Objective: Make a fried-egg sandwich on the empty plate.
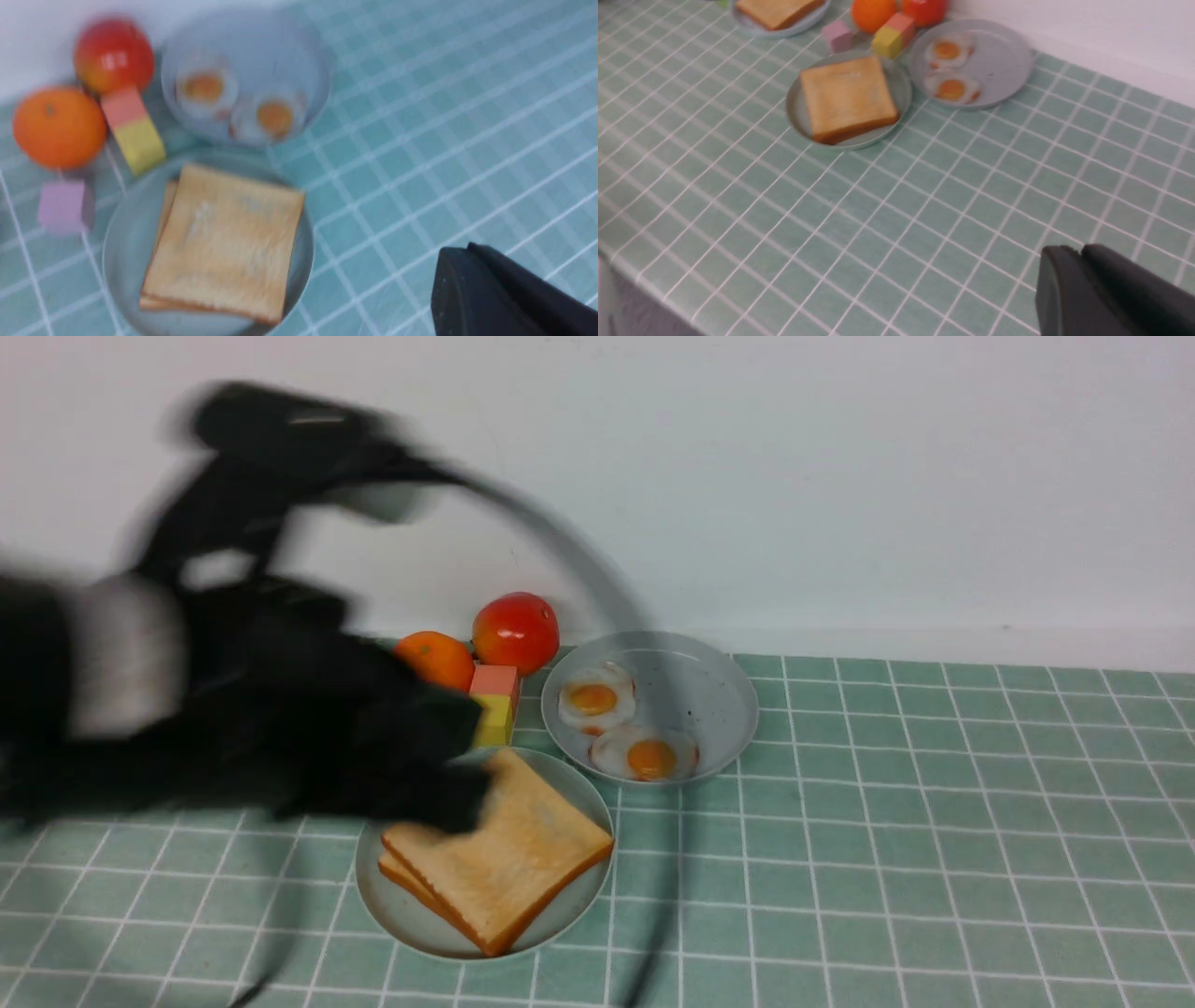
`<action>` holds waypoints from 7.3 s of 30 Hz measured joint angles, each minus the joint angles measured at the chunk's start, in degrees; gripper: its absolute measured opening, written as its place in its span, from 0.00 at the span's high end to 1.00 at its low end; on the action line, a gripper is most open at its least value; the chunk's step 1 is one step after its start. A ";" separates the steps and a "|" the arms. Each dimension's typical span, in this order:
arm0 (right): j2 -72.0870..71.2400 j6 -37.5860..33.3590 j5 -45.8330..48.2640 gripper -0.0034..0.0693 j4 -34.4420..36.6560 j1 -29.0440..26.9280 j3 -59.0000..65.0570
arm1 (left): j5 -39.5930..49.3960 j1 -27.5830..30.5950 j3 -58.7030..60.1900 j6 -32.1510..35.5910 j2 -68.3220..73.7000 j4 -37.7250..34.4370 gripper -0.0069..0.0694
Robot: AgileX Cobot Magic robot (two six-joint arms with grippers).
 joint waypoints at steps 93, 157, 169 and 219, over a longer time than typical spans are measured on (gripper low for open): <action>-28.53 1.19 -50.27 0.95 -1.17 -29.90 66.15 | -50.05 3.94 50.14 3.15 -35.35 -3.04 0.91; -28.55 1.19 -50.33 0.84 -0.95 -30.00 66.15 | -11.14 43.17 55.30 1.53 -55.78 -7.69 0.90; -28.55 1.19 -50.33 0.82 -0.95 -30.00 66.15 | -11.14 43.17 55.30 1.53 -55.78 -7.69 0.89; -28.55 1.19 -50.33 0.74 -0.96 -30.00 66.15 | -11.14 43.17 55.30 1.53 -55.78 -7.69 0.82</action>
